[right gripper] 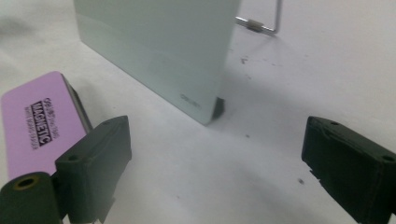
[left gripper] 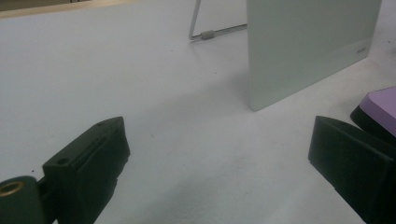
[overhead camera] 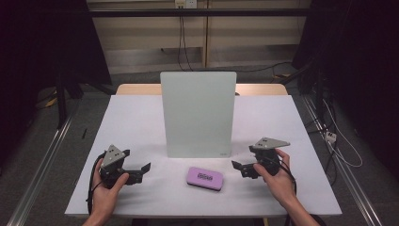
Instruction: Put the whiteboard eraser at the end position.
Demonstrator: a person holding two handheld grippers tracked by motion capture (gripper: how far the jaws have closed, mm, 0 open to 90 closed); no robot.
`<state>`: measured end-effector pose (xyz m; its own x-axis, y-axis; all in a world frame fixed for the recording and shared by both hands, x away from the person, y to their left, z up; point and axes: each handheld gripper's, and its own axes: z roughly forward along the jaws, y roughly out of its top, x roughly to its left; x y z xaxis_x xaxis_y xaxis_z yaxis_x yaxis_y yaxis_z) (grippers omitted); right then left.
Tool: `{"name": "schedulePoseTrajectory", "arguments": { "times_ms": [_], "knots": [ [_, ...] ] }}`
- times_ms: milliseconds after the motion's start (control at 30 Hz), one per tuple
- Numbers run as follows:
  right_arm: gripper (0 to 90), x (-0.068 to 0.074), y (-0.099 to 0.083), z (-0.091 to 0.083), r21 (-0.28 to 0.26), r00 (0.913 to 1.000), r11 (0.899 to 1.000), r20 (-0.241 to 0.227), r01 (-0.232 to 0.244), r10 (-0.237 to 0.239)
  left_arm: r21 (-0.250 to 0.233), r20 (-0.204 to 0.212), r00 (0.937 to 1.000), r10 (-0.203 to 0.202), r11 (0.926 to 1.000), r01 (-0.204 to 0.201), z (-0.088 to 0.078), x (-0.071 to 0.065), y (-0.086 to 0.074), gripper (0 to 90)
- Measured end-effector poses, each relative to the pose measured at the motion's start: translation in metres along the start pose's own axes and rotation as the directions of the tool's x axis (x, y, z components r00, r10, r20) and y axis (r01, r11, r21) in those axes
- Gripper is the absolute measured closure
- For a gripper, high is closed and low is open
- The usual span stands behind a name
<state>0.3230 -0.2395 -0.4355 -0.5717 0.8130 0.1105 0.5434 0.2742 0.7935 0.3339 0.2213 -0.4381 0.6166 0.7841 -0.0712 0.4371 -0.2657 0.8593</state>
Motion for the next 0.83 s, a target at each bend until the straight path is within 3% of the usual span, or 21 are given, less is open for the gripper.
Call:
{"name": "schedulePoseTrajectory", "arguments": {
  "times_ms": [533,833],
  "knots": [
    [8.3,-0.027,-0.030,-0.025,-0.078,0.9893,0.992,0.101,-0.098,0.105,0.004,-0.008,1.0000,0.003,1.0000,-0.003,0.000,0.001,0.000,4.8],
    [8.2,-0.029,-0.036,-0.025,-0.093,0.9864,0.989,0.110,-0.112,0.122,-0.005,-0.018,0.9996,-0.024,0.9997,0.024,-0.001,0.005,0.000,4.9]
  ]
}}
